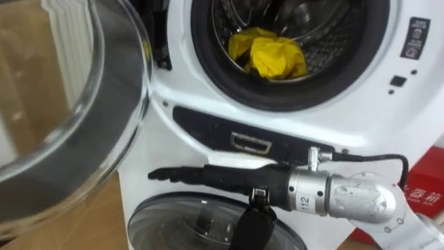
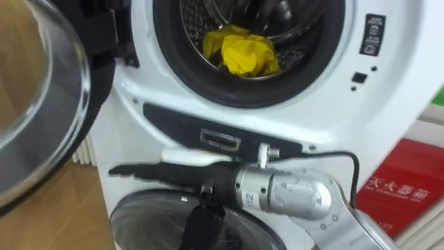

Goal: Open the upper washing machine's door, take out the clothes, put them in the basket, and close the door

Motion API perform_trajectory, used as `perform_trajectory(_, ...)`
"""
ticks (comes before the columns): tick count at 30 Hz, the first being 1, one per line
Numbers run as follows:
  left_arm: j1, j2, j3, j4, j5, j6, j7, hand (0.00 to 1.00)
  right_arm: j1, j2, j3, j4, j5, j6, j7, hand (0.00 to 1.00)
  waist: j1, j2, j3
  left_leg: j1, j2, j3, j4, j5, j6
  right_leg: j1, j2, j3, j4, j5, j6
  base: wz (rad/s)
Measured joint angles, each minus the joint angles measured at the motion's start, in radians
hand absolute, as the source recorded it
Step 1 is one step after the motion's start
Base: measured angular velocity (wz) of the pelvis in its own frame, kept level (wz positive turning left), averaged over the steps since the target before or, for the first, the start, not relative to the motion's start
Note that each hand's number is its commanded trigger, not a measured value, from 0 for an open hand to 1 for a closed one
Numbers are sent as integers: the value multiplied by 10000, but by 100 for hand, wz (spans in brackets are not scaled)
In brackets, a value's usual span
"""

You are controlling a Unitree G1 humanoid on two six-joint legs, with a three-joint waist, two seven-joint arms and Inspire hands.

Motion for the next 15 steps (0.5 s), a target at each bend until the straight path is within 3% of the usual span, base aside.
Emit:
perform_trajectory(2, -4, -2, -39, 9, 0, -126, 0, 0, -3, -7, -24, -12, -6, -136, 66, 0, -39, -22, 7, 154, -37, -6, -197, 1, 8, 105, 7, 111, -105, 30, -224, 9)
perform_trajectory(3, -40, -11, -61, 64, -2, -204, 2, 0, -3, -7, -68, -17, -4, -186, 105, 0, -59, -31, 1, 177, -60, -7, -254, -8, 24, 131, 0, 197, -110, -17, -243, 13)
perform_trajectory(7, -154, -43, -47, 263, -9, -343, 13, 0, -19, -9, -576, -196, -9, -194, -14, 0, -65, -18, 8, 246, -53, 55, -344, -3, 28, 150, 7, 355, -142, -23, -240, 3)
perform_trajectory(12, -107, -262, 153, 461, 106, -428, 212, 0, -17, 67, -1269, -901, -1339, -457, -1097, 0, -153, 46, 42, 542, -34, 118, -594, -3, 29, 375, 57, 605, -259, -24, -205, 0)
perform_trajectory(15, -57, -496, 437, 668, 91, -480, 297, 0, -15, 124, -1956, -1453, -1738, -677, -1796, 0, -354, 198, 68, 701, -19, 262, -643, -3, 29, 524, 104, 1168, -286, 3, -162, 8)
